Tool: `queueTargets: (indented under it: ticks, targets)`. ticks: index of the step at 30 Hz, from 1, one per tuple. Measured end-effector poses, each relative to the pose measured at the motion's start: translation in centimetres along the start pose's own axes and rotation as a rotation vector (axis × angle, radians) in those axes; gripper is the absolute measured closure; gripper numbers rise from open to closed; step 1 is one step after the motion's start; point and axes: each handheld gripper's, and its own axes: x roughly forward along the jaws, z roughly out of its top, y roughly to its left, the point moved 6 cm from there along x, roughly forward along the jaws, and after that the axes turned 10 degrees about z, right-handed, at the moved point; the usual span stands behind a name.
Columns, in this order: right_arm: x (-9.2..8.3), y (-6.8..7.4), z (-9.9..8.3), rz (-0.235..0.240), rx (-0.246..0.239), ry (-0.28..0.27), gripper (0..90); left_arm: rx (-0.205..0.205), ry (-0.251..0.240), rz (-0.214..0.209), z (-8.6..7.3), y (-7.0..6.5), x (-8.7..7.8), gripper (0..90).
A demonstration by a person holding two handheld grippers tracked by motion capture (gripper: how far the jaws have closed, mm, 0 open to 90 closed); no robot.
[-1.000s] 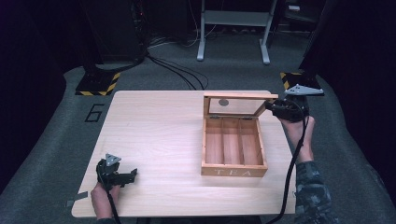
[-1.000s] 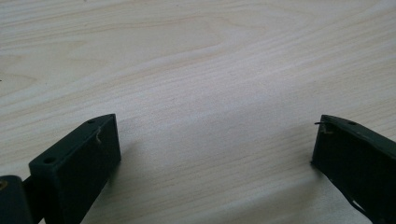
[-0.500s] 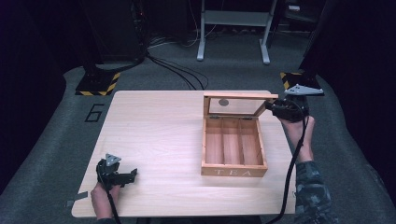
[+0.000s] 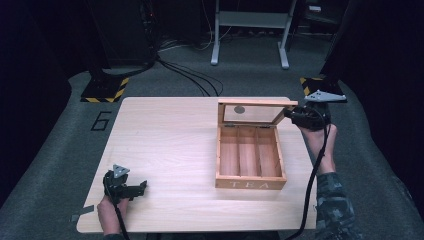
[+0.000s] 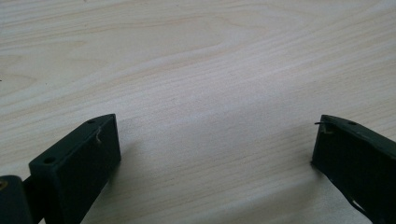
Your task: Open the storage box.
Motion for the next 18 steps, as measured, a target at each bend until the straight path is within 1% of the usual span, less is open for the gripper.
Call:
queueTargets:
  ticks: [18]
  targets:
    - [0.03, -0.05, 0.09, -0.001, -0.008, 0.003, 61.7, 0.0, 0.0, 0.0, 0.0, 0.01, 0.0, 0.8]
